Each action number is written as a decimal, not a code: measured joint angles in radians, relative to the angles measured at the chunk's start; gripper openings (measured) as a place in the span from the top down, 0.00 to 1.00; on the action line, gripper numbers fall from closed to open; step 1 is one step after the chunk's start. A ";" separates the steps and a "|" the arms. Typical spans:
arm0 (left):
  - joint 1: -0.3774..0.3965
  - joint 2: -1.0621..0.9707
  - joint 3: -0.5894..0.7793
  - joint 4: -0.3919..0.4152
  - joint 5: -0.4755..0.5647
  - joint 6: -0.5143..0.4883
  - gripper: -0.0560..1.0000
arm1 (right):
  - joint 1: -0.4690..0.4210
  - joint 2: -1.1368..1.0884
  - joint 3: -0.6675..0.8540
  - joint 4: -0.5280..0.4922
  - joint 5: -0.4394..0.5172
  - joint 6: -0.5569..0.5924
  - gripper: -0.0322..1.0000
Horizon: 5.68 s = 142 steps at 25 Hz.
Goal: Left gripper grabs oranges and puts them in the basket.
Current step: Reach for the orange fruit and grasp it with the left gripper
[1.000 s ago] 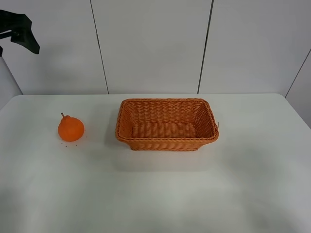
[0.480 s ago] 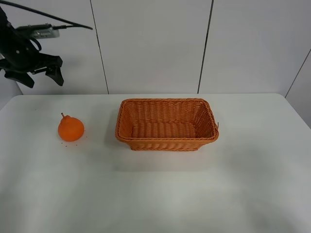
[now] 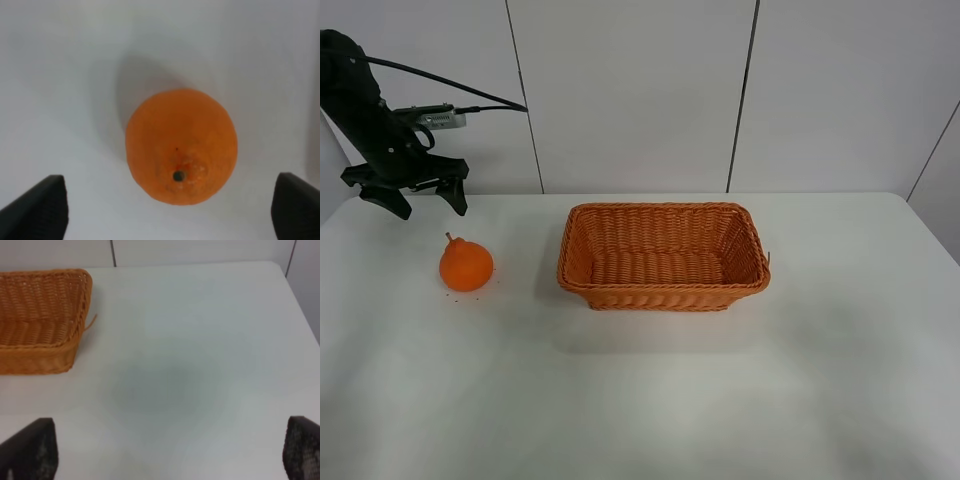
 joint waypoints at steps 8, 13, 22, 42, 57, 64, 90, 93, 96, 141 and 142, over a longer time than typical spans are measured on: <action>0.000 0.035 0.000 0.000 -0.001 0.000 0.08 | 0.000 0.000 0.000 -0.001 0.000 0.000 0.30; 0.000 0.052 0.000 0.000 -0.006 0.000 0.08 | 0.000 0.000 0.000 -0.001 0.000 0.000 0.30; 0.000 0.071 0.013 0.000 -0.002 0.000 0.08 | 0.000 0.000 0.000 0.000 0.000 0.000 0.30; -0.006 0.082 0.019 -0.043 0.046 0.004 0.08 | 0.000 0.000 0.000 -0.001 0.000 0.000 0.30; -0.080 0.083 0.019 -0.029 0.037 0.054 0.08 | 0.000 0.000 0.000 -0.001 0.000 0.000 0.30; -0.110 0.088 0.019 0.005 0.020 0.050 0.08 | 0.000 0.000 0.000 -0.001 0.000 0.000 0.30; -0.097 0.088 0.019 0.082 0.021 -0.021 0.08 | 0.000 0.000 0.000 0.000 0.000 0.000 0.30; -0.097 0.088 0.019 0.068 0.023 -0.015 0.08 | 0.000 0.000 0.000 0.000 0.000 0.000 0.30; -0.097 0.088 0.019 0.054 0.023 -0.006 0.08 | 0.000 0.000 0.000 0.000 0.000 0.000 0.30; -0.098 0.192 0.018 0.079 0.071 -0.013 0.42 | 0.000 0.000 0.000 0.000 0.000 0.000 0.30; -0.098 0.192 0.015 0.080 0.077 -0.013 0.62 | 0.000 0.000 0.000 0.000 0.000 0.000 0.30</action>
